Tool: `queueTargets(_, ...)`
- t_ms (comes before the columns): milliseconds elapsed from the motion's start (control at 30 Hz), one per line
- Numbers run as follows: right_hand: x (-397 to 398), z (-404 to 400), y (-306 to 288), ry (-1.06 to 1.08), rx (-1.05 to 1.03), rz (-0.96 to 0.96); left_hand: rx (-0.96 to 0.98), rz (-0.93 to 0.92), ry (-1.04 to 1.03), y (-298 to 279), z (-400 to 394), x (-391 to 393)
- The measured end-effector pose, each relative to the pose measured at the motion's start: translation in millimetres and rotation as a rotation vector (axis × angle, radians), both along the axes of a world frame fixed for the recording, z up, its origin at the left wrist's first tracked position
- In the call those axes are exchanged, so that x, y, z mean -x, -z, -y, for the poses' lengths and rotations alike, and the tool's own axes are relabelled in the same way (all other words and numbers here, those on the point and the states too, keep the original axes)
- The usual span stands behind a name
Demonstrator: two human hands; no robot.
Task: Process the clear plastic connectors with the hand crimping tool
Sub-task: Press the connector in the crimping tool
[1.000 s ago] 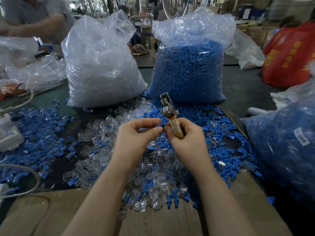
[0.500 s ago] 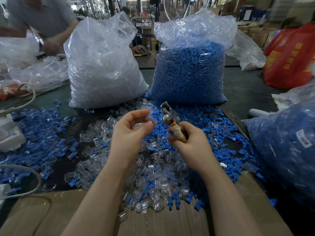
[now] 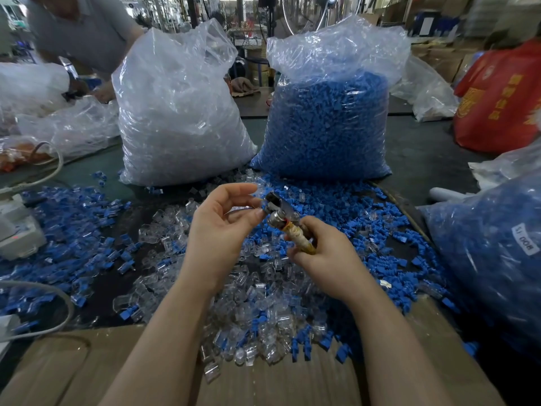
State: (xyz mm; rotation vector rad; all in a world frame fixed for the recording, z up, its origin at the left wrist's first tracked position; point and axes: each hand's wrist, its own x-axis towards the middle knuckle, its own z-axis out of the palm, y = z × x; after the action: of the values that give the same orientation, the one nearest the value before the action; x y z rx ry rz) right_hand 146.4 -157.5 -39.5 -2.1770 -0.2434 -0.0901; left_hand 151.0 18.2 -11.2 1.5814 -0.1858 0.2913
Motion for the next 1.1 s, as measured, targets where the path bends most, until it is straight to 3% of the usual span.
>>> queueTargets(700, 4, -1, 0, 0.062, 0.17, 0.059, 0.007, -0.03, 0.065, -1, -4, 1)
queueTargets(867, 4, -3, 0, 0.055, 0.211, 0.062, 0.011, -0.108, 0.066, -3, -5, 2)
queueTargets(933, 3, -3, 1, 0.075, 0.237, 0.077, 0.176, -0.182, 0.062, -2, -13, 0)
queueTargets(1100, 3, 0, 1, 0.136, 0.193, 0.116, 0.834, -0.318, -0.057, 10, -70, -21)
